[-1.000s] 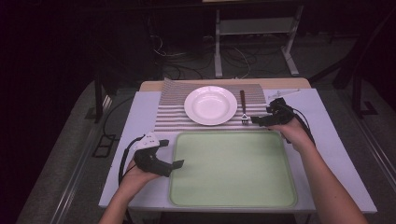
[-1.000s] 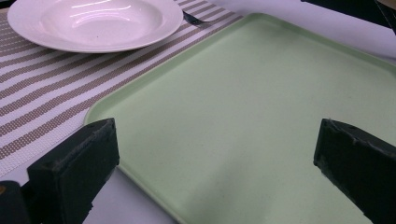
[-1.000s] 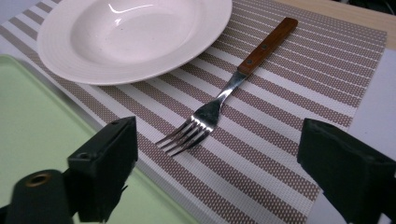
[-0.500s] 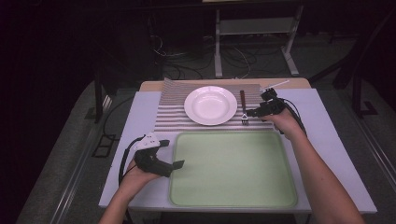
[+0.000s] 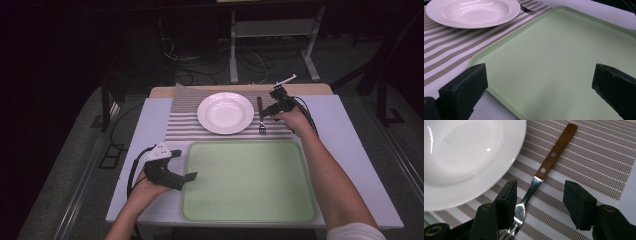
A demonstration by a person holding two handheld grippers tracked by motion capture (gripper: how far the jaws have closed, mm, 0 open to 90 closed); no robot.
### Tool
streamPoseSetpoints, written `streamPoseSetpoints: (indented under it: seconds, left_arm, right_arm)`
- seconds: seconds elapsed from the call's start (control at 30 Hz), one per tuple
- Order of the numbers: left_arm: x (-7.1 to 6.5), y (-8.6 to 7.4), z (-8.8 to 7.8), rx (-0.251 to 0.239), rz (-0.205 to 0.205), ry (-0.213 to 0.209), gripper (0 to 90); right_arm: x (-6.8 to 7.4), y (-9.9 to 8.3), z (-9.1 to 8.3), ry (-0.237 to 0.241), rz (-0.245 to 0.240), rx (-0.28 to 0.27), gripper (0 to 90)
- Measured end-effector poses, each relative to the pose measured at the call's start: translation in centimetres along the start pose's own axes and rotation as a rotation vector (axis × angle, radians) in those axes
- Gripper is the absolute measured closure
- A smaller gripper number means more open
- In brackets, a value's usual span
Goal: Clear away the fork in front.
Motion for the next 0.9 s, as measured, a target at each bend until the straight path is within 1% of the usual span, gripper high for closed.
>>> streamPoseSetpoints:
  seconds: [0.03,0.1,0.13,0.17,0.2,0.3,0.37,0.4,0.43,0.5,0.63,0.73,0.77,0.9]
  left_arm:
    - [0.0,-0.1,0.0,0.005,0.003,0.0,0.0]
    - [-0.1,-0.1,0.0,0.008,0.004,0.0,0.0]
    - [-0.1,-0.1,0.1,0.008,0.006,-0.001,0.0]
    - [-0.1,-0.1,0.1,0.007,0.008,-0.003,0.0]
    - [-0.2,-0.1,0.1,0.007,0.009,-0.004,0.0]
    - [-0.2,-0.1,0.1,0.009,0.011,-0.006,0.0]
    - [-0.2,-0.1,0.1,0.008,0.011,-0.008,0.0]
    - [-0.2,-0.1,0.1,0.008,0.011,-0.008,0.0]
    - [-0.3,-0.1,0.2,0.01,0.013,-0.013,0.0]
    - [-0.4,-0.1,0.2,0.011,0.016,-0.015,0.0]
    - [-0.4,-0.1,0.1,0.008,0.015,-0.015,0.0]
    - [-0.3,-0.1,0.1,0.007,0.013,-0.014,0.0]
    - [-0.2,-0.1,0.1,0.005,0.011,-0.014,0.0]
    - [-0.3,-0.1,0.2,0.007,0.012,-0.015,0.0]
  right_arm:
    - [-0.2,0.4,0.3,-0.006,0.032,0.026,48.9]
    - [-0.3,0.7,0.6,-0.007,0.046,0.045,51.1]
    - [-0.3,0.7,0.6,-0.007,0.046,0.045,51.1]
    - [-0.4,1.0,0.9,-0.013,0.048,0.071,53.0]
    - [-0.4,1.0,0.9,-0.013,0.048,0.071,53.0]
    - [-0.4,1.6,1.3,-0.021,0.048,0.094,53.9]
    - [-0.3,2.0,1.7,-0.02,0.053,0.12,55.3]
    - [-0.3,2.0,1.7,-0.02,0.053,0.12,55.3]
    - [-0.2,2.2,2.1,-0.021,0.059,0.144,55.5]
    - [-0.3,2.2,2.7,-0.025,0.061,0.167,56.0]
    - [-0.4,2.3,3.5,-0.031,0.082,0.192,57.9]
    - [-0.4,2.1,3.9,-0.033,0.085,0.205,58.5]
    - [-0.5,1.9,4.2,-0.041,0.091,0.22,59.3]
    - [-0.3,1.9,4.5,-0.042,0.083,0.224,60.2]
Point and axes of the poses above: each handheld gripper's, and its own axes: z roughly forward along the jaws, y roughly out of its top, x roughly to its left, the point moved 7 cm from there along z, roughly forward along the jaws, and after that the axes turned 2 degrees about -x, right-handed, at the moved point
